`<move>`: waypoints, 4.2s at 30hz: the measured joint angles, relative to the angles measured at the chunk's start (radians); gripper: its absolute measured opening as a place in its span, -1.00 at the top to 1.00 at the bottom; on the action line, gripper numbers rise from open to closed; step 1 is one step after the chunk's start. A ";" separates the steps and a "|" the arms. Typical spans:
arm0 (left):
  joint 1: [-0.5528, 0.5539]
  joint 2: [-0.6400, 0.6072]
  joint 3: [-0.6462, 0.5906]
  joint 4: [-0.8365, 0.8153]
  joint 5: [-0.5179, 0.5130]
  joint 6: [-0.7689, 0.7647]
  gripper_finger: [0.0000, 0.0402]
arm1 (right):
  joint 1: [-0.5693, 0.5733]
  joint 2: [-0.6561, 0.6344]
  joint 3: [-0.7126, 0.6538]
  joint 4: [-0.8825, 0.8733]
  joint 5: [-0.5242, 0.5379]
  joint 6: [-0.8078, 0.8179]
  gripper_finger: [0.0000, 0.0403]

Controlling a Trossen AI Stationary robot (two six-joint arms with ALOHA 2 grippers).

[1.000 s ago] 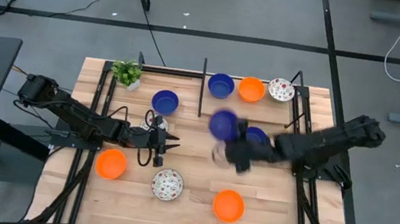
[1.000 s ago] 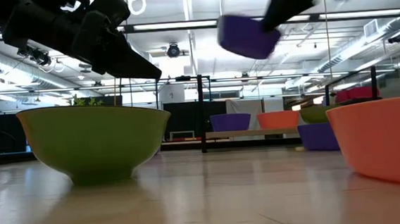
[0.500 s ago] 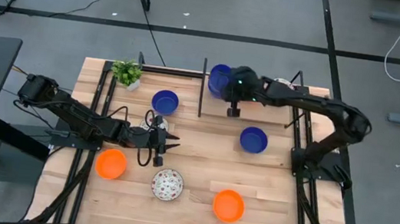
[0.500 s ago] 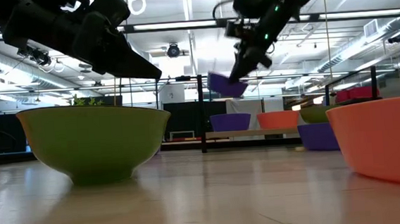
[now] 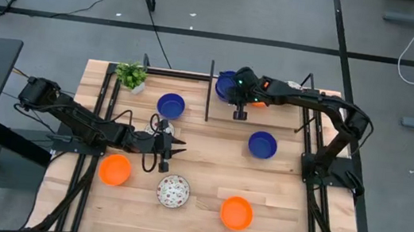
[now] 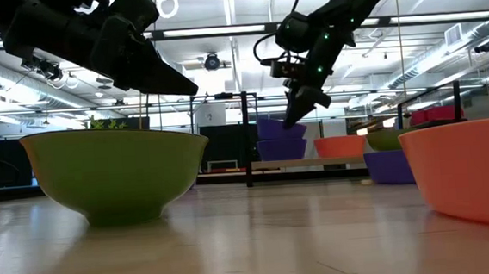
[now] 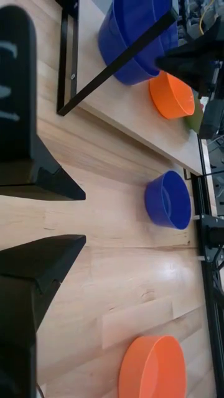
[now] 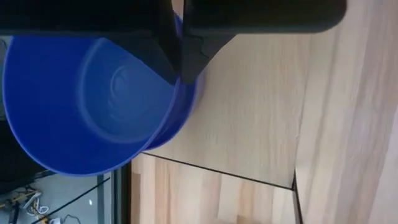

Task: Pick & Place Mini bowls
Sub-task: Stack the blue bowl on top of the blue bowl on the shelf, then stack the orange bowl on top of the orange bowl on the shelf

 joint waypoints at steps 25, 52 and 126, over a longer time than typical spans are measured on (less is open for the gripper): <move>0.000 0.000 0.000 0.000 0.010 -0.005 0.49 | -0.007 0.000 0.001 -0.003 0.000 0.052 0.66; -0.002 0.000 0.000 -0.020 0.011 -0.018 0.49 | 0.437 -0.404 -0.152 -0.280 -0.068 0.633 0.70; -0.169 0.000 0.000 -0.035 0.055 -0.162 0.49 | 1.238 0.032 -0.028 -0.148 0.426 0.929 0.96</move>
